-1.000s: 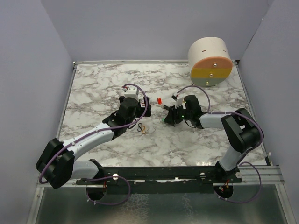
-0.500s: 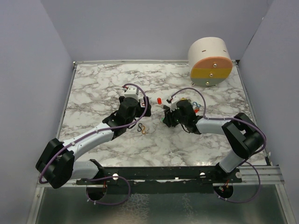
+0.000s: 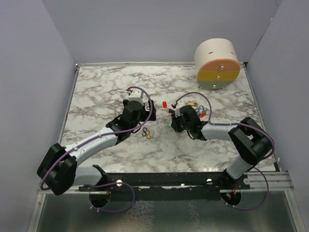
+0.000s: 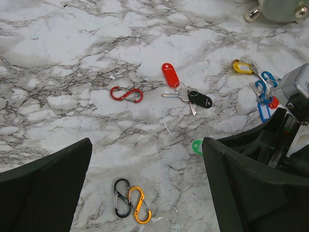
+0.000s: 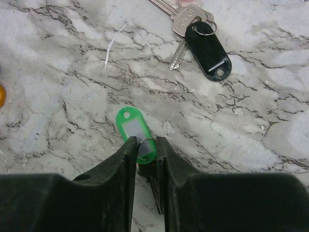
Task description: Put the keys on the keyring
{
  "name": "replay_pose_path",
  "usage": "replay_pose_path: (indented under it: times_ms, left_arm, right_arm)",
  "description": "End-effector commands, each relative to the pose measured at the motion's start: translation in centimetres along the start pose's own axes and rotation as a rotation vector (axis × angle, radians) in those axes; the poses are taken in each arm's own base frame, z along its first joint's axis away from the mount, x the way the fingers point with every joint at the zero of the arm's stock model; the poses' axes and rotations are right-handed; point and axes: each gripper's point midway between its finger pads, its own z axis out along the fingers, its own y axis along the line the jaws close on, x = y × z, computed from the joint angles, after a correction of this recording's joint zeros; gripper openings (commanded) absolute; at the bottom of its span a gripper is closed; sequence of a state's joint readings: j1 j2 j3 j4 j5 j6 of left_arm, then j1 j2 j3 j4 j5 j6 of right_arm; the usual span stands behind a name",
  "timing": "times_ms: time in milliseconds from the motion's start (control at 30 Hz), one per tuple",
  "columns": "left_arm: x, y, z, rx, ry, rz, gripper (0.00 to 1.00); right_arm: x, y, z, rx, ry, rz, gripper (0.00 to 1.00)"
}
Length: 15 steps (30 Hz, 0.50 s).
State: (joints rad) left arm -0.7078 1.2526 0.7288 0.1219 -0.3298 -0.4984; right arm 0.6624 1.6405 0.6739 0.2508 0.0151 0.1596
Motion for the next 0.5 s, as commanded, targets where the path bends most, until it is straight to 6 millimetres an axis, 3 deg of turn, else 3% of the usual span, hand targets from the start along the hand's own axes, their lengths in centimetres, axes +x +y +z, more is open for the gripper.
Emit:
replay_pose_path:
  times_ms: [0, 467]
  left_arm:
    - [-0.7, 0.0, -0.2, 0.007, -0.02, 0.0, 0.99]
    - [-0.6, -0.1, -0.2, 0.01, -0.018, -0.004, 0.99]
  right_arm:
    - [-0.2, -0.7, -0.4, 0.054, -0.003, -0.011, 0.21]
    - [-2.0, -1.0, -1.5, 0.078, -0.05, -0.006, 0.01]
